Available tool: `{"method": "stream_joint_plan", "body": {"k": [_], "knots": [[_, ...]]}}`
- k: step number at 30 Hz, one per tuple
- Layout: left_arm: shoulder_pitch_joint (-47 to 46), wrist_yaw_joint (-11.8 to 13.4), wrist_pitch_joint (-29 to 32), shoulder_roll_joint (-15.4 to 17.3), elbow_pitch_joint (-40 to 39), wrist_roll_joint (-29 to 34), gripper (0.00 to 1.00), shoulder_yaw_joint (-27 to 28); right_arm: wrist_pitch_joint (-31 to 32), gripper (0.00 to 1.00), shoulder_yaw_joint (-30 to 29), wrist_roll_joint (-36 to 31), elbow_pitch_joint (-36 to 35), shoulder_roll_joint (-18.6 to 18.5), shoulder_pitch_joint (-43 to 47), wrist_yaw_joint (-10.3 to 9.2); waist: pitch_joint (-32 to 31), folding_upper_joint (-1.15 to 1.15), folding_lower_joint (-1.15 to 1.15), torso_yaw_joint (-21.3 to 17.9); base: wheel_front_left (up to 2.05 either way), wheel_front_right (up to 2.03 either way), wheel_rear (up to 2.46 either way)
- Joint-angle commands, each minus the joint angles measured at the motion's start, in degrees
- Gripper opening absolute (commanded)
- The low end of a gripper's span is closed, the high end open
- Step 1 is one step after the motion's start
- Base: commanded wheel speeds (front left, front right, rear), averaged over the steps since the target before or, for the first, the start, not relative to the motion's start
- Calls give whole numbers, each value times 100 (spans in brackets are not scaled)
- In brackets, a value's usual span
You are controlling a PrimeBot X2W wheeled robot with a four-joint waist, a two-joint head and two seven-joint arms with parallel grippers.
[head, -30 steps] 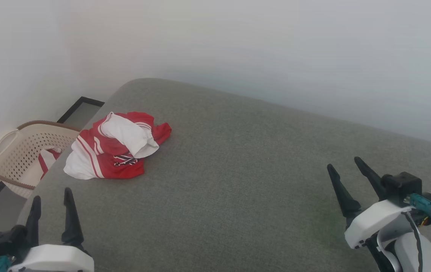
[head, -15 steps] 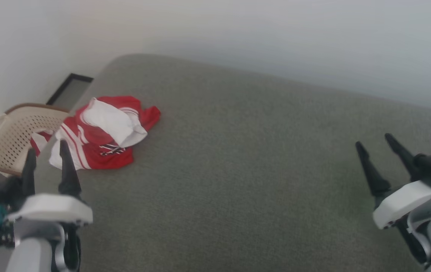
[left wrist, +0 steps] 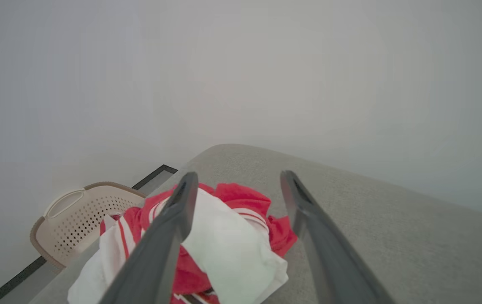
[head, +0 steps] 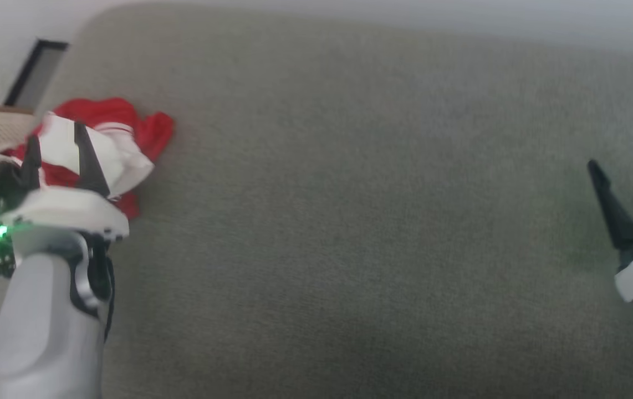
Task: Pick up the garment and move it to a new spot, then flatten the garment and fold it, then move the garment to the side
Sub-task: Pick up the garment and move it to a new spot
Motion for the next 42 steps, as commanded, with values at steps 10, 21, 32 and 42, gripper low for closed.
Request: {"method": "stream_joint_plan", "body": {"k": [10,21,32,42], "knots": [[-1243,377,563,138,1705,49,100,-68,111,100,-218,197,-454,-470,-7,0,848,0,0,-276,0,0,0],[-2060,342,1876,83,3392,-58,95,-323,355,100,-407,301,-754,-758,55,0,1063,0,0,-274,0,0,0],[-2455,287,1653,148,3492,58,0,-521,465,100,-553,260,-784,-696,152,0,929,0,0,-206,0,0,0],[-2550,322,1509,616,2484,348,0,-756,419,100,-714,127,-667,-425,306,0,360,0,0,73,0,0,0]]}}
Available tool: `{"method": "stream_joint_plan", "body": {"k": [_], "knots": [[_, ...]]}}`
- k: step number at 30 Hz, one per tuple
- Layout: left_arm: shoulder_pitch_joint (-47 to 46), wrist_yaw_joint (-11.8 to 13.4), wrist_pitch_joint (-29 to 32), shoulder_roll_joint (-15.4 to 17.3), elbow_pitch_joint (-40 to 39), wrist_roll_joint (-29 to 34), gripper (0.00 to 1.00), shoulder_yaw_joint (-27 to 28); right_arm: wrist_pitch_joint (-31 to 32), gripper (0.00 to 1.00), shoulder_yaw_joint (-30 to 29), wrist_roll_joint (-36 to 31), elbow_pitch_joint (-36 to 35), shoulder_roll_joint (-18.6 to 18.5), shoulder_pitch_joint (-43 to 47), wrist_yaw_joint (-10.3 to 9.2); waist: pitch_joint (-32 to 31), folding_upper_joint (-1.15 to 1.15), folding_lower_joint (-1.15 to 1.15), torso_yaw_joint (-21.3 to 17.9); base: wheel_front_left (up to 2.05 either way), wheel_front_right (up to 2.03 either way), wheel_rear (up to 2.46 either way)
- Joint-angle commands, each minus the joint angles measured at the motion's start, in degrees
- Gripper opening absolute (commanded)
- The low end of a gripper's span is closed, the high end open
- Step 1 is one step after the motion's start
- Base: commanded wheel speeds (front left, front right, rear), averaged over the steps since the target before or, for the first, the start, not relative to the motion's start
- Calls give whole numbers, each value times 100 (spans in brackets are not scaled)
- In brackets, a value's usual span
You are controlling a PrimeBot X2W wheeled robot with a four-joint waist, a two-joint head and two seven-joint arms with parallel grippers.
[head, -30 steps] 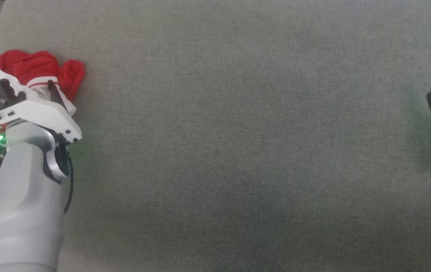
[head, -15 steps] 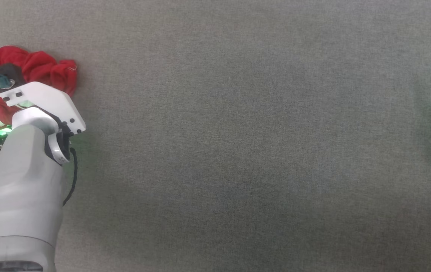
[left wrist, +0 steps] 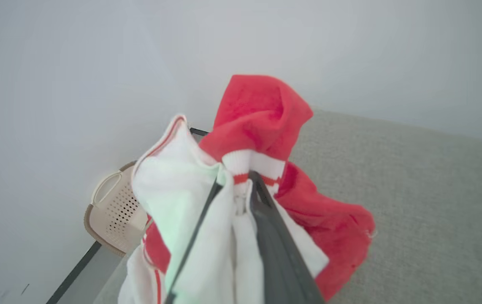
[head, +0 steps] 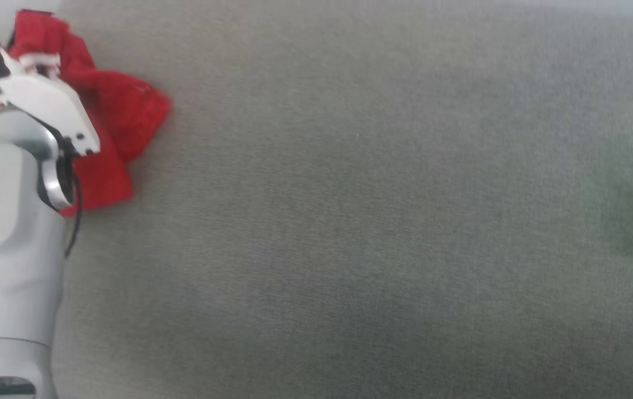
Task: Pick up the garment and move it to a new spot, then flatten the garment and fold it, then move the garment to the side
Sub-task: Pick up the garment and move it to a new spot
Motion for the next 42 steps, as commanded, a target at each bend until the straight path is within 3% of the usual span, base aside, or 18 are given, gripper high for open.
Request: {"method": "stream_joint_plan", "body": {"k": [1,8,13,23,33,42], "knots": [[-55,-29,22,87,-202,45,0,-31,-34,100,-26,-52,15,69,18,0,-197,0,0,131,0,0,0],[-113,-97,240,359,-1089,253,0,-239,-49,100,-3,-192,91,329,3,0,-562,0,0,254,0,0,0],[-253,-318,463,655,-1754,357,0,-381,-90,100,46,-286,195,557,-93,0,-837,0,0,240,0,0,0],[-457,-692,1269,1018,-3416,471,0,-772,-267,100,-111,-492,468,942,-240,0,-1276,0,0,-221,0,0,0],[99,-592,2145,987,-5001,487,0,-1127,-377,100,-518,-573,578,1056,-307,0,-1331,0,0,-1082,0,0,0],[948,-397,2714,750,-5618,341,0,-1485,-455,100,-873,-662,576,1299,-65,0,-1231,0,0,-1722,0,0,0]]}}
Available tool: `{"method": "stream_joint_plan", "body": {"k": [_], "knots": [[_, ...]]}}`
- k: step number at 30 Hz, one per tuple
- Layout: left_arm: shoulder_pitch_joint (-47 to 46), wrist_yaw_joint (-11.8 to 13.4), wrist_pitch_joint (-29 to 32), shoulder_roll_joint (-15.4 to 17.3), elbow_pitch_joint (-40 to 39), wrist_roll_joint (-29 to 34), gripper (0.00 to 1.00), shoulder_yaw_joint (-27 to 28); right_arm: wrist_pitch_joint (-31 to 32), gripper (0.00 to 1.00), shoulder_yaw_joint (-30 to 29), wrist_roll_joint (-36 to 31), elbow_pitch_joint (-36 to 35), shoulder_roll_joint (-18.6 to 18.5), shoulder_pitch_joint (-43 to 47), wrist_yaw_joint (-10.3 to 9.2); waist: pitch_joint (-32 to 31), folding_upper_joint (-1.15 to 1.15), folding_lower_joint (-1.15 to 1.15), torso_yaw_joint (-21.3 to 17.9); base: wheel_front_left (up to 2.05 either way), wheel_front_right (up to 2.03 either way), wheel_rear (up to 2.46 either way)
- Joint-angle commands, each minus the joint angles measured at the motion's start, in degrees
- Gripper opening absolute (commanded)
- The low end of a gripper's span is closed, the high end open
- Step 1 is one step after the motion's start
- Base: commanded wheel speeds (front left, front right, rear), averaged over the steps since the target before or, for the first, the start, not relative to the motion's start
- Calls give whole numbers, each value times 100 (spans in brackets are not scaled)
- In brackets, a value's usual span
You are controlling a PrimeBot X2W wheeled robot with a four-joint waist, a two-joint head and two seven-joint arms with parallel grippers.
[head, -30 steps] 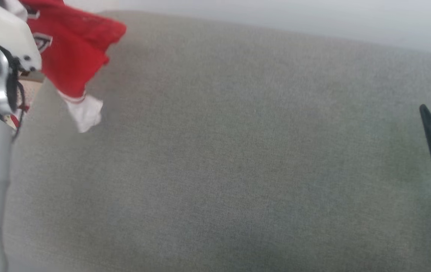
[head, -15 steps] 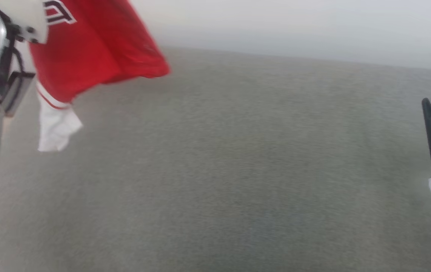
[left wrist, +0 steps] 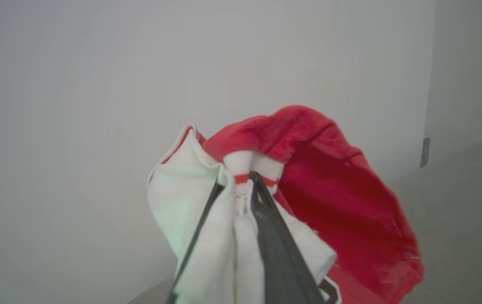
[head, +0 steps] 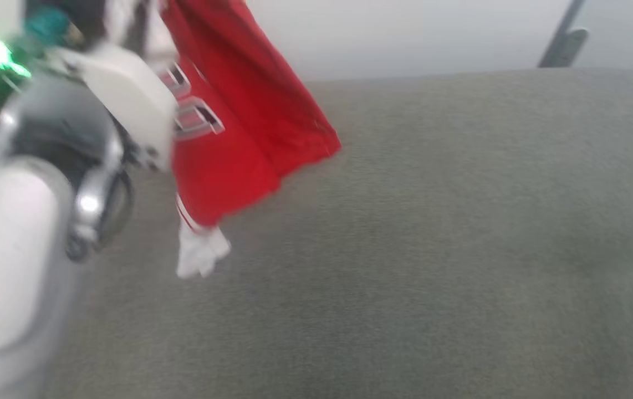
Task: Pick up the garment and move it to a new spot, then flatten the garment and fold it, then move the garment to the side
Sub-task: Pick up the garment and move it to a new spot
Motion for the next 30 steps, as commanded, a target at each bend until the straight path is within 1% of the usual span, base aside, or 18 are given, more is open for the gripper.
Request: {"method": "stream_joint_plan", "body": {"k": [1,2,6,10,14,21,30], "knots": [[303,69,108,-104,-57,-48,0,-132,-48,100,-27,-4,23,82,73,0,79,0,0,-218,0,0,0],[435,113,167,-150,-80,-76,0,-195,-51,100,-42,6,37,111,94,0,99,0,0,-267,0,0,0],[816,122,293,-296,-54,-181,0,-420,-64,100,-73,32,84,199,149,0,162,0,0,-382,0,0,0],[1242,51,311,-510,129,-237,0,-788,-106,100,-20,60,187,289,182,0,244,0,0,-509,0,0,0],[1579,-46,237,-790,517,-345,0,-1184,-160,100,55,102,318,333,144,0,286,0,0,-602,0,0,0],[1863,-371,-58,-1182,1573,-534,0,-1665,-263,100,193,156,530,363,56,0,299,0,0,-686,0,0,0],[1771,-764,-609,-1628,3132,-616,0,-2037,-324,100,404,164,754,392,-30,0,232,0,0,-709,0,0,0]]}}
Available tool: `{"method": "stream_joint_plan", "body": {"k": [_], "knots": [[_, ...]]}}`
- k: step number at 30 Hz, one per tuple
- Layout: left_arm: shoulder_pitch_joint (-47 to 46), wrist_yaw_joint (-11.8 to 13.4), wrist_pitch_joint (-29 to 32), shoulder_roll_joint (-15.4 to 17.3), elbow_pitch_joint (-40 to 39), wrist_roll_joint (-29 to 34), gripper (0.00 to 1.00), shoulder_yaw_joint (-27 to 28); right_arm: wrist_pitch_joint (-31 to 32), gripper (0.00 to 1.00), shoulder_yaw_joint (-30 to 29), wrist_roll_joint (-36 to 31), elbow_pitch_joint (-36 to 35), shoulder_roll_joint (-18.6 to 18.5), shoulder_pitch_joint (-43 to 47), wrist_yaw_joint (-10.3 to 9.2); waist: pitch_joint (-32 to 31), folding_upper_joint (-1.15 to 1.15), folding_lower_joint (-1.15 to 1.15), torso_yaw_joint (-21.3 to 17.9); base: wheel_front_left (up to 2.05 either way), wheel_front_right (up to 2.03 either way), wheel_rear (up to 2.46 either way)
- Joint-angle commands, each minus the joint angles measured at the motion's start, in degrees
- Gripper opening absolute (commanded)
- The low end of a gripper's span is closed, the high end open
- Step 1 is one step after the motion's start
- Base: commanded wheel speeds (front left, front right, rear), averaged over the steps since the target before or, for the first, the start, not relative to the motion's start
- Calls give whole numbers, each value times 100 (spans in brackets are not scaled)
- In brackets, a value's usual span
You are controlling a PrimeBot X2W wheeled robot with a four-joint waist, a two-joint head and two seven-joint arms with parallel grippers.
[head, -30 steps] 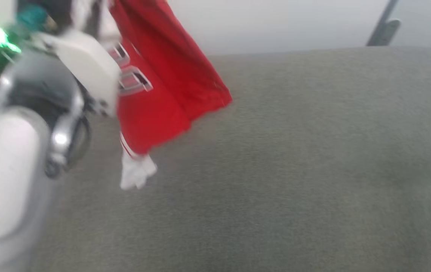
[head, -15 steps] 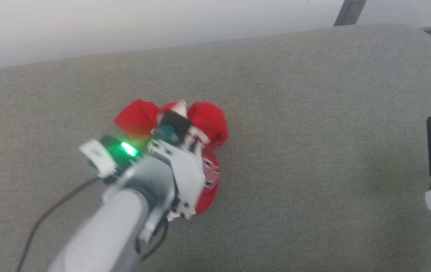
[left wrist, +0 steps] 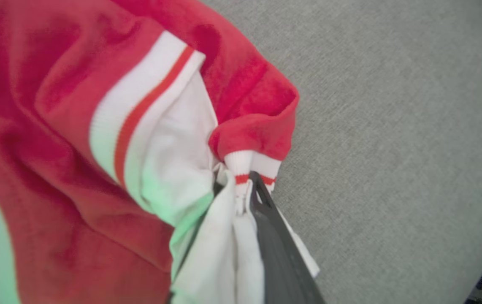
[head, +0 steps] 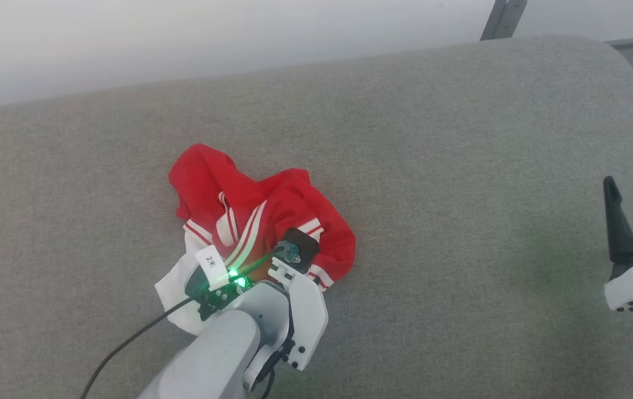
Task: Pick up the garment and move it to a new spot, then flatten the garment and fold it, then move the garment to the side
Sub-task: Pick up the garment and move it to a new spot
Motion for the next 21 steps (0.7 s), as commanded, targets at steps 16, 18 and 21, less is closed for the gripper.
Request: {"method": "stream_joint_plan", "body": {"k": [16,18,21], "knots": [[81,-108,-1187,192,-1,-243,100,321,23,100,103,-168,74,47,202,0,-671,0,0,316,0,0,0],[179,-41,-1374,339,-255,-257,100,449,31,100,90,-195,67,68,240,0,-741,0,0,366,0,0,0],[337,65,-1551,513,-499,-289,100,626,37,100,73,-228,53,90,263,0,-804,0,0,410,0,0,0]]}}
